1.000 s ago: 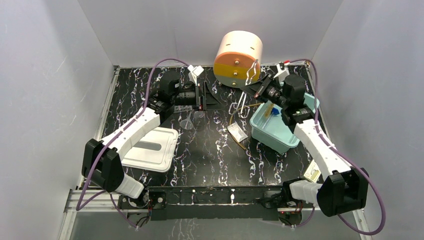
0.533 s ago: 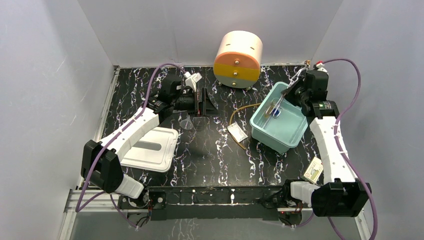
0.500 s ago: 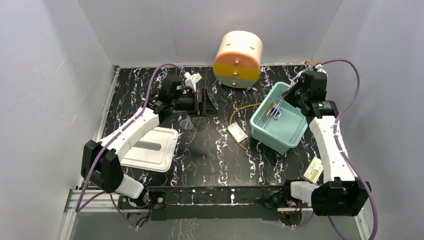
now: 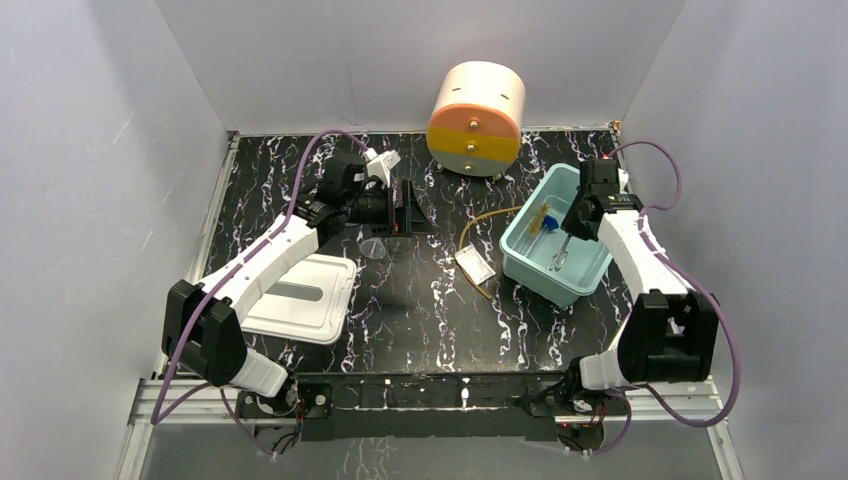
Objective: Organize the chemistry lab equipment
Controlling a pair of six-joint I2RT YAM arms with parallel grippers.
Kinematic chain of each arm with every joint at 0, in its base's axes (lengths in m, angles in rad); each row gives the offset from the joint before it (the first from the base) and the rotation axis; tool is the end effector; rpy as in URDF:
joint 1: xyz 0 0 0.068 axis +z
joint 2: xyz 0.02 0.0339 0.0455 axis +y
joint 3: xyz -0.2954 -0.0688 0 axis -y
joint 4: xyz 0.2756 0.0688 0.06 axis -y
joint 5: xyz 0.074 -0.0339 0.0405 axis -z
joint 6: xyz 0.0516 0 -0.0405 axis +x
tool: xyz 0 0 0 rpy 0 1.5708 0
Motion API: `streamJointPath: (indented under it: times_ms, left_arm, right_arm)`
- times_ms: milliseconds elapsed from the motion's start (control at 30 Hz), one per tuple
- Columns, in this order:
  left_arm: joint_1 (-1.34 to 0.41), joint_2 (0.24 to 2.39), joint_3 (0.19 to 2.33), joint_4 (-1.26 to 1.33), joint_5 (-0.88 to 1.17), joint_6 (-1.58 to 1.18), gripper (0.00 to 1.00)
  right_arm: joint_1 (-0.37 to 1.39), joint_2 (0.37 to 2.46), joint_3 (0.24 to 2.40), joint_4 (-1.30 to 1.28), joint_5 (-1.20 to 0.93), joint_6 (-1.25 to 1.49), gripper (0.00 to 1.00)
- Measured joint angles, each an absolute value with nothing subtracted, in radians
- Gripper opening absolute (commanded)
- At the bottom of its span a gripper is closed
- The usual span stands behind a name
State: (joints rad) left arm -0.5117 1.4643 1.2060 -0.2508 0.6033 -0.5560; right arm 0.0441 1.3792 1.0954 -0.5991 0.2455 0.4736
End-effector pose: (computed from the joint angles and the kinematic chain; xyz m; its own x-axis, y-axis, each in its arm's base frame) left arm 0.3101 -0.2077 0.3381 -0.8018 -0.0482 -0.5957 0.4851 0.5298 -0.6957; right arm 0.3241 0.0018 0.2881 -0.6361 0.4148 -0.6507 0.4512 0.8840 0.1225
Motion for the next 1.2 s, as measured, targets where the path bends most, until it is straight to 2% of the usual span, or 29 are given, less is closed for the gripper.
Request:
streamJointPath:
  times_ms: [233,567,767,1033,1200]
  left_arm:
    - [-0.512,1.464,1.206,-0.271,0.575,-0.55,0.84]
    - [-0.512,1.464,1.205,-0.293,0.556,-0.542,0.84]
    - [-0.512,1.464,1.205,-0.303,0.553,-0.531,0.85]
    - [-0.512,1.464,1.205,-0.319,0.542,-0.522,0.85]
    - [-0.512,1.464,1.205,-0.323,0.538,-0.52,0.85]
  right_arm:
    - [0.044,1.494,1.063,-0.602,0.279,0.464,0.0]
    - [0.044,1.632,1.063,-0.544,0.274,0.446,0.1]
    - [0.044,1.66,1.064,-0.521,0.258,0.441,0.35]
    - [0.044,1.649,1.073,-0.533,0.211,0.44,0.46]
    - [0.044,1.538,1.103,-0.588,0.176,0.441,0.54]
